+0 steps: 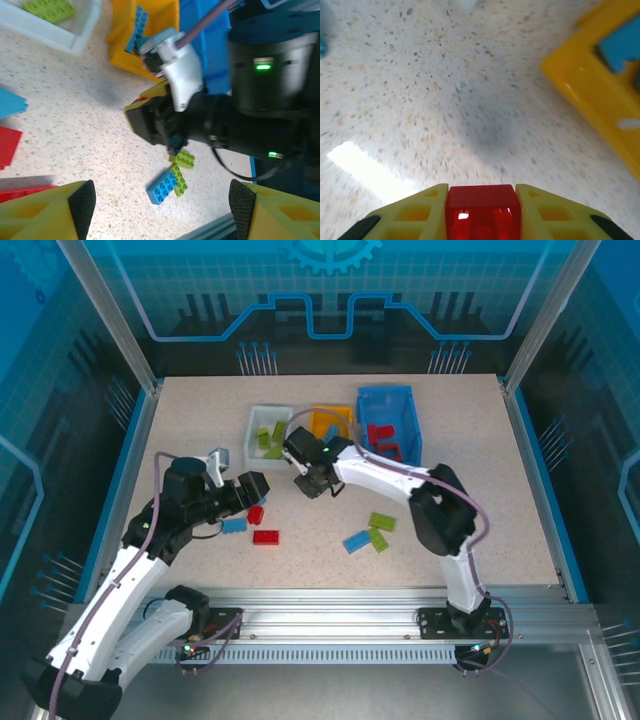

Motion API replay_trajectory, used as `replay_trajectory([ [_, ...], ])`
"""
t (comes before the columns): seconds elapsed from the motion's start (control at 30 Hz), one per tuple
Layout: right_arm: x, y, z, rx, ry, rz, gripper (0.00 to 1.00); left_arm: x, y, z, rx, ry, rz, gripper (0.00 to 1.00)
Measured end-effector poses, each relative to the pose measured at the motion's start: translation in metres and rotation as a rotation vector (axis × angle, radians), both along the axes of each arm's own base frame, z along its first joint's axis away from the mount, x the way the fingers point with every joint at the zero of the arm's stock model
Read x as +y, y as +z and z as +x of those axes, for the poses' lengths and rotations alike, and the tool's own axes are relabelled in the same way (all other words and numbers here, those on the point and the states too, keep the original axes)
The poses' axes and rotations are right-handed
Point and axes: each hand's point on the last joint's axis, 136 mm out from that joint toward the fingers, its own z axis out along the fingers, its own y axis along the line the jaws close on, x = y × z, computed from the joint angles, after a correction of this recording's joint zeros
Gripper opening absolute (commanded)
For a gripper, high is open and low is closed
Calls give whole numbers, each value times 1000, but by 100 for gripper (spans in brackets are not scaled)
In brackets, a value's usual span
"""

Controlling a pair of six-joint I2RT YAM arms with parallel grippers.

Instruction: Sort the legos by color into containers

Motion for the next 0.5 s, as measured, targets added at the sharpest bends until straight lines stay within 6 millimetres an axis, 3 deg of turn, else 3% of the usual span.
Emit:
replay_trajectory([
  [0.1, -35, 40, 1, -67, -83, 53, 33, -27, 9, 1, -17, -77, -9, 75],
  [0.23, -110, 83, 26, -161, -287, 108, 33, -80, 16, 2, -45, -209, 1, 75],
  [0.37, -176, 88, 60, -200, -484, 88, 33, -128, 11, 6, -63, -297, 32, 75],
  [0.5, -202, 72, 99, -183, -587, 46, 33, -170, 5, 14, -103, -354, 84, 75],
])
